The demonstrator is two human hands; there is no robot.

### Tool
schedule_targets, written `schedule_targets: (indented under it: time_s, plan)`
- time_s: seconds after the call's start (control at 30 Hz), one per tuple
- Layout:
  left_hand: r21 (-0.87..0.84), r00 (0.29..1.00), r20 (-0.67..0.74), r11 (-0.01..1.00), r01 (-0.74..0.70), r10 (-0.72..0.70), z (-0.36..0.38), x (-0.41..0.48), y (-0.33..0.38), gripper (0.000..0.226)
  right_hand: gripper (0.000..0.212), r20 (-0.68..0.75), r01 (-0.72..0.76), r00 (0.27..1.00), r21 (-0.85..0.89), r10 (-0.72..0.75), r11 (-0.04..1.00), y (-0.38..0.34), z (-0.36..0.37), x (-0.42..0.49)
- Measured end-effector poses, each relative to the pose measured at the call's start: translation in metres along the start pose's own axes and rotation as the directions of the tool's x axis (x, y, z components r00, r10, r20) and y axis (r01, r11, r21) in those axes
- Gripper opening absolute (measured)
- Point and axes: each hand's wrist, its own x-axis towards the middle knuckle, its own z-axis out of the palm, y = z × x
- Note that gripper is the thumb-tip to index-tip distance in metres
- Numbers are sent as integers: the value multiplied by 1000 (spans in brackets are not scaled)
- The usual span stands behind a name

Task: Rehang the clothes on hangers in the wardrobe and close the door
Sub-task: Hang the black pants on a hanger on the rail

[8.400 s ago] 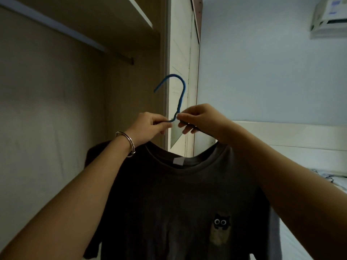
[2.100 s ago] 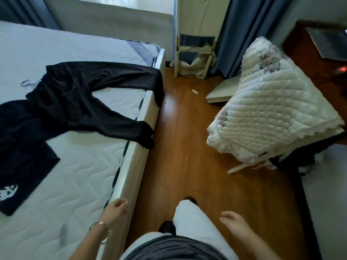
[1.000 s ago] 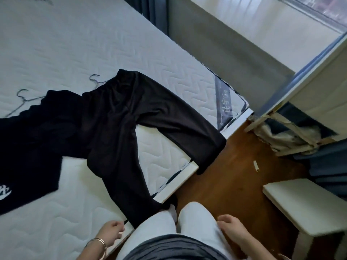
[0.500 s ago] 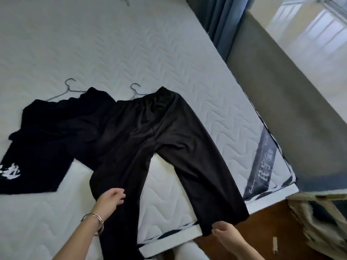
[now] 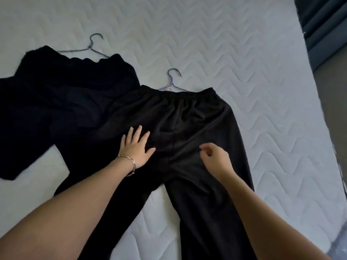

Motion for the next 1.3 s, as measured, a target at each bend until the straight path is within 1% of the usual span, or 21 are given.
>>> schedule_targets:
  time_s: [0.07, 0.13, 0.23, 0.3, 0.4, 0.47, 0.53, 0.63, 0.73, 0.83, 0.9, 0.97, 1.03, 1.07, 1.1, 1.13, 1.17, 1.2, 1.23, 1.27, 1.3]
  plan:
    - [100, 998, 55, 995, 1, -6, 17, 25, -11, 74, 33, -34, 77, 996, -37, -79, 996, -20, 0, 42]
    - [151, 998, 61, 988, -21, 12, 37, 40, -22, 79, 32, -75, 151, 985, -76, -157, 986, -38, 4, 83]
    - [190, 986, -142, 980, -64, 92, 61, 48, -35, 83, 32, -153, 236, 955, -133, -255, 963, -64, 10, 141]
    - [221, 967, -215, 971, -91, 139, 71, 52, -41, 77, 34, -170, 265, 941, -164, -292, 950, -81, 16, 178]
    - [242, 956, -233, 963, -121, 178, 81, 57, -46, 75, 43, -46, 273, 955, -254, -294, 928, -103, 28, 227]
    - [239, 946, -265, 963, -124, 188, 84, 58, -47, 77, 47, 37, 234, 971, -310, -235, 921, -111, 36, 250]
    - [245, 941, -280, 962, -122, 191, 86, 58, -48, 77, 46, 34, 182, 983, -325, -181, 928, -113, 41, 262]
    - [252, 933, -298, 960, -126, 201, 86, 57, -47, 75, 41, -11, 166, 984, -281, -176, 945, -112, 37, 258]
    - [256, 924, -319, 958, -132, 212, 85, 56, -46, 73, 31, -20, 252, 964, -251, -266, 935, -107, 26, 240]
    - [235, 935, -290, 962, -136, 203, 78, 50, -43, 70, 26, -78, 308, 939, -233, -334, 922, -107, 5, 203]
    - [189, 963, -211, 974, -128, 167, 69, 51, -42, 71, 24, -115, 346, 915, -269, -386, 899, -116, -10, 174]
    - [94, 988, -79, 988, -126, 133, 49, 45, -41, 70, 24, -155, 391, 876, -328, -457, 860, -129, -27, 129]
    - [20, 987, 28, 987, -161, 160, 15, 32, -38, 61, 23, -182, 432, 840, -344, -510, 834, -143, -46, 87]
    - [-32, 980, 10, 980, -197, 197, -6, 20, -37, 53, 22, -193, 442, 829, -347, -525, 827, -149, -55, 65]
    - [-101, 972, -77, 968, -231, 223, -29, 4, -37, 46, 21, -201, 455, 820, -339, -536, 823, -155, -64, 43]
    - [-182, 948, -222, 946, -269, 227, -52, -14, -37, 40, 18, -198, 476, 812, -322, -549, 819, -162, -72, 22]
    - [-249, 896, -390, 913, -324, 211, -76, -33, -36, 36, 13, -181, 499, 807, -300, -562, 813, -169, -81, 1]
    - [-290, 824, -537, 878, -381, 180, -101, -53, -35, 33, 11, -154, 525, 803, -275, -575, 806, -177, -90, -21]
    - [-298, 755, -638, 854, -426, 153, -127, -73, -33, 32, 13, -126, 548, 799, -250, -588, 798, -186, -98, -45]
    - [-295, 701, -701, 842, -451, 130, -153, -92, -31, 33, 15, -108, 568, 792, -230, -601, 790, -196, -105, -68]
    - [-303, 673, -733, 837, -456, 101, -180, -109, -30, 37, 13, -102, 588, 782, -211, -616, 781, -206, -113, -92]
